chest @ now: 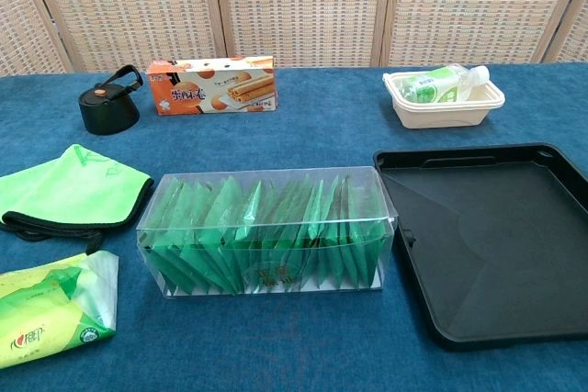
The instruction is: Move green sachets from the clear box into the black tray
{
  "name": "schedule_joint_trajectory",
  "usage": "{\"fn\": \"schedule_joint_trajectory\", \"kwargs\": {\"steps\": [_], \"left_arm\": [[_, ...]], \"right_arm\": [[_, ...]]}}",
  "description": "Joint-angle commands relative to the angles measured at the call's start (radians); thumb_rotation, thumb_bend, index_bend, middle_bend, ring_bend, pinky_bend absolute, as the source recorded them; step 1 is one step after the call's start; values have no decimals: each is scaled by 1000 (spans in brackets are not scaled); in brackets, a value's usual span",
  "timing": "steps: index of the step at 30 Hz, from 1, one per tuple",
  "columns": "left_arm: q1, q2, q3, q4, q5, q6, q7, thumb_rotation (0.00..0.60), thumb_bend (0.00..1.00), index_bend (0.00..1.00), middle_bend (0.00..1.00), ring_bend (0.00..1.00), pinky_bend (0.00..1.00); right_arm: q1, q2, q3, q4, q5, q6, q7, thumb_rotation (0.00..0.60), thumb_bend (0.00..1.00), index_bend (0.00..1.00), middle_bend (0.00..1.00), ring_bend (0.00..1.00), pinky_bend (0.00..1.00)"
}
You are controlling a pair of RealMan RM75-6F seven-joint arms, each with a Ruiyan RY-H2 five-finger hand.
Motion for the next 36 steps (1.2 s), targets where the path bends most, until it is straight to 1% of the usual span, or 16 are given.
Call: {"fn": "schedule_joint_trajectory", "kwargs": {"steps": [1, 4, 7, 10, 11, 12, 14, 17, 19, 22, 25, 28, 31, 35, 36], "left_arm": [[-2, 0, 0, 1, -3, -6, -1, 600, 126, 0, 0, 0, 0], [0, 3, 2, -1, 7, 0, -8, 600, 125, 0, 0, 0, 0], [5, -1, -3, 5, 19, 22, -6, 600, 126, 0, 0, 0, 0], [1, -5, -9, 6, 0, 10, -1, 600, 126, 0, 0, 0, 0], [-3, -7, -13, 7, -9, 2, 2, 600, 126, 0, 0, 0, 0], [-4, -8, -14, 7, -12, -1, 3, 600, 126, 0, 0, 0, 0], [-10, -16, -21, 10, -24, -10, 12, 600, 126, 0, 0, 0, 0], [-12, -31, -30, 17, -31, -5, 26, 600, 127, 0, 0, 0, 0], [-12, -37, -33, 22, -36, -4, 32, 600, 126, 0, 0, 0, 0], [-15, -42, -38, 26, -49, -11, 36, 600, 127, 0, 0, 0, 0], [-17, -43, -40, 27, -58, -17, 38, 600, 127, 0, 0, 0, 0], [-18, -44, -41, 27, -60, -20, 44, 600, 127, 0, 0, 0, 0], [-19, -44, -40, 26, -62, -24, 47, 600, 127, 0, 0, 0, 0], [-19, -41, -39, 23, -63, -26, 44, 600, 127, 0, 0, 0, 0], [-19, -40, -39, 24, -65, -27, 43, 600, 127, 0, 0, 0, 0]], "right_arm": [[1, -4, 1, 1, -3, 1, -2, 600, 0, 0, 0, 0, 0], [9, -12, 2, 16, -20, 3, 28, 600, 0, 0, 0, 0, 0], [40, -12, 2, 21, -33, -34, 102, 600, 0, 0, 0, 0, 0], [103, 5, 2, 12, -52, -121, 181, 600, 0, 0, 0, 0, 0], [137, 20, 1, -2, -61, -170, 207, 600, 0, 0, 0, 0, 0], [150, 27, 2, -8, -62, -189, 218, 600, 0, 0, 0, 0, 0], [225, 45, 8, -39, -86, -282, 274, 600, 0, 0, 0, 0, 0], [315, 47, 24, -69, -94, -391, 320, 600, 0, 0, 0, 0, 0], [356, 37, 32, -86, -95, -438, 328, 600, 0, 0, 0, 0, 0], [422, 14, 46, -119, -69, -533, 308, 600, 0, 1, 0, 0, 0], [479, 1, 58, -170, -13, -632, 279, 600, 4, 20, 0, 0, 0], [528, -37, 79, -192, 45, -700, 238, 600, 42, 46, 0, 0, 0], [573, -94, 100, -189, 103, -750, 181, 600, 85, 71, 0, 0, 0], [628, -179, 130, -154, 187, -792, 78, 600, 125, 91, 0, 0, 0], [650, -212, 141, -141, 223, -809, 45, 600, 132, 92, 0, 0, 0]]}}
